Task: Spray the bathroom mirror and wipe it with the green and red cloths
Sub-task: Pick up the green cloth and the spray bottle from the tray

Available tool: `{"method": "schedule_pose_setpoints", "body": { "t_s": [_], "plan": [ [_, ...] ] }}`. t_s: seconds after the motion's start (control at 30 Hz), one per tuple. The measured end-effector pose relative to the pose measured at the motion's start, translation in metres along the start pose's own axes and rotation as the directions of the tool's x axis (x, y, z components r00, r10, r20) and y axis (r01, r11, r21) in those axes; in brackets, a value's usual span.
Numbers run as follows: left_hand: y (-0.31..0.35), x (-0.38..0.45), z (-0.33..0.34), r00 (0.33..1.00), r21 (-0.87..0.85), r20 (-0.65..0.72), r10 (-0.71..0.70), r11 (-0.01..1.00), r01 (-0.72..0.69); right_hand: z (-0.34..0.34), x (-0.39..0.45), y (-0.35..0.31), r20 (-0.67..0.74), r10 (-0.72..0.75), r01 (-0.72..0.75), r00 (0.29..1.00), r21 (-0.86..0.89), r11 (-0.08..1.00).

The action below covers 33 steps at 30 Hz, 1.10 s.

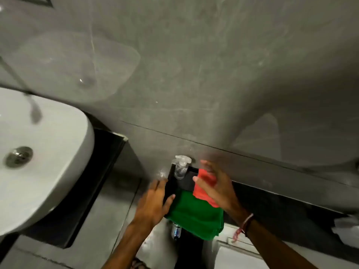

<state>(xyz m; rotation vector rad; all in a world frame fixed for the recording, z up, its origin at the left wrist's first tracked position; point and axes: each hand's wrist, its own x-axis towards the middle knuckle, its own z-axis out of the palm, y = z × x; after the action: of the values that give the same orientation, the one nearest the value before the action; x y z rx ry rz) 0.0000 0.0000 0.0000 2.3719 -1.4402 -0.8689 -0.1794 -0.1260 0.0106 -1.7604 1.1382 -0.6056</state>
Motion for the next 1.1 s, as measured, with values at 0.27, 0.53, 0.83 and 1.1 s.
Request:
{"method": "schedule_pose_setpoints", "body": {
  "t_s": [0.27,0.53,0.83,1.1],
  "plan": [
    [0.006,0.045,0.087,0.959,0.064,0.011,-0.284,0.957,0.282,0.053,0.07,0.033,0.226,-0.247,0.268,0.942,-0.068,0.961],
    [0.007,0.06,0.104,0.94,-0.048,0.109,-0.323,0.943,0.33,0.088,0.083,0.047,0.077,-0.439,0.443,0.895,-0.034,0.896],
    [0.029,0.022,-0.106,0.968,-0.6,0.034,0.248,0.78,-0.179,0.031,0.079,-0.13,-0.161,-0.547,0.567,0.821,0.127,0.814],
    [0.099,-0.063,-0.439,0.847,-0.371,-0.382,0.369,0.779,-0.506,-0.036,0.045,-0.373,-0.463,-0.655,0.786,0.598,0.179,0.591]
  ]
}}
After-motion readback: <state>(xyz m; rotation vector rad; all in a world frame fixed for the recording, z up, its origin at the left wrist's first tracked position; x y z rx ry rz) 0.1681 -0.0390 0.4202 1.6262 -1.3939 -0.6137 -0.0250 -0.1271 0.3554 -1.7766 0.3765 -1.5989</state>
